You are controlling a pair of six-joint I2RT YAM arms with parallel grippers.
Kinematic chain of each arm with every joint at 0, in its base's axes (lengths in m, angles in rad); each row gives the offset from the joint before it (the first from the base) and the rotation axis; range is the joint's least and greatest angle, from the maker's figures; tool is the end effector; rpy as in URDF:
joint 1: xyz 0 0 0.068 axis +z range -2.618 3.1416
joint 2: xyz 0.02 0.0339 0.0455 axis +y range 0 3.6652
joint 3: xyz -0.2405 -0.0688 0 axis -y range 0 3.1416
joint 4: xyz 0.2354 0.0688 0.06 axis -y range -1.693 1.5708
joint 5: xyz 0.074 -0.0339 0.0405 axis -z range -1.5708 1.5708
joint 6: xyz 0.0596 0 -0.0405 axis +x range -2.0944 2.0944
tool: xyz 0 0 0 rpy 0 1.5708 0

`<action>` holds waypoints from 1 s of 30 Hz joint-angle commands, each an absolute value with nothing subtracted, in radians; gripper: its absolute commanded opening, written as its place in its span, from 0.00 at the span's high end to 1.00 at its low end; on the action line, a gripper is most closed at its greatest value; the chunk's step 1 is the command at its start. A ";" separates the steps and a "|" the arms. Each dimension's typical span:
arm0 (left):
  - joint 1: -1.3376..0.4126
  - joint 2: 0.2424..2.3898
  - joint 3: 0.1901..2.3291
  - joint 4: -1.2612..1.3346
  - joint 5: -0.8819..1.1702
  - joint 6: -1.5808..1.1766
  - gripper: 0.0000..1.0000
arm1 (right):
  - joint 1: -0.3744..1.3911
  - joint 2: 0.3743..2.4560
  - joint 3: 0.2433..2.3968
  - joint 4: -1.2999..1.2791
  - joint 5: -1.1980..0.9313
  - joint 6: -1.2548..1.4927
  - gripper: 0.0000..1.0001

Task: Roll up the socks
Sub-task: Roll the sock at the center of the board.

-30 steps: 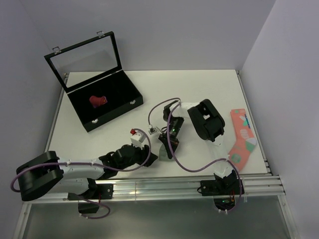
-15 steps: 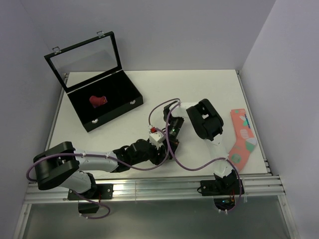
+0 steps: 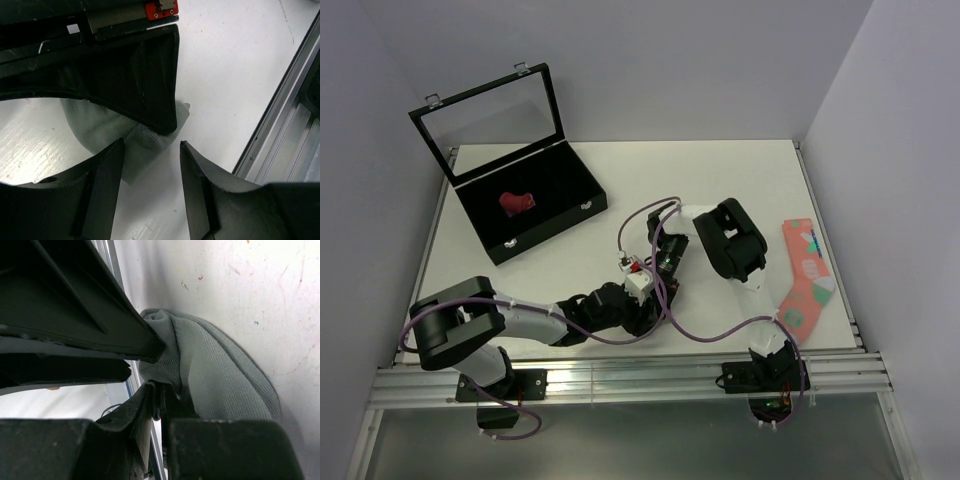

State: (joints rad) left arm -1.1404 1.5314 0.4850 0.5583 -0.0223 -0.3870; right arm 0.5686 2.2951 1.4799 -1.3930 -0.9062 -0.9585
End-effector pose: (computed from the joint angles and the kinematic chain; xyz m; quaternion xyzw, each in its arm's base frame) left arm 0.1257 -0.2706 0.1174 0.3099 0.7990 -0.3495 0.3788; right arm 0.2432 0.2111 0.0744 0.4913 -0.7116 -0.4624 0.1959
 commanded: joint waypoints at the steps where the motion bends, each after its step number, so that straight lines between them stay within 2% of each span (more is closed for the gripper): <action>1: -1.146 1.552 0.505 0.649 0.015 -0.402 0.47 | 0.555 2.313 1.508 -1.436 -0.856 -0.982 0.86; 5: -1.146 1.575 0.502 0.664 0.021 -0.419 0.48 | 0.551 2.312 1.508 -1.434 -0.856 -0.979 0.86; 8: -1.146 1.601 0.509 0.655 0.029 -0.433 0.54 | 0.548 2.307 1.506 -1.428 -0.859 -0.976 0.86; 12: -1.146 1.626 0.514 0.626 0.029 -0.459 0.68 | 0.545 2.293 1.494 -1.407 -0.856 -0.962 0.86; 17: -1.146 1.657 0.548 0.568 0.043 -0.491 0.81 | 0.540 2.261 1.477 -1.352 -0.838 -0.928 0.85; 18: -1.146 1.661 0.554 0.543 0.055 -0.492 0.87 | 0.540 2.255 1.467 -1.338 -0.833 -0.917 0.82; 19: -1.146 1.672 0.570 0.528 0.061 -0.500 0.89 | 0.538 2.237 1.460 -1.307 -0.824 -0.898 0.81; 20: -1.146 1.680 0.583 0.478 0.061 -0.520 0.99 | 0.538 2.227 1.447 -1.289 -0.816 -0.885 0.77; 22: -1.146 1.700 0.610 0.448 0.072 -0.541 1.00 | 0.537 2.183 1.427 -1.225 -0.801 -0.841 0.70; 26: -1.144 1.726 0.638 0.367 0.089 -0.618 1.00 | 0.526 2.097 1.379 -1.141 -0.764 -0.789 0.39; 30: -1.140 1.753 0.676 0.293 0.132 -0.682 1.00 | 0.509 2.028 1.400 -1.149 -0.762 -0.778 0.32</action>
State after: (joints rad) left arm -1.1355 1.6997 0.6571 0.4644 0.0608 -0.6075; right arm 0.5217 2.0960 1.3819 -1.2579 -0.7776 -0.8036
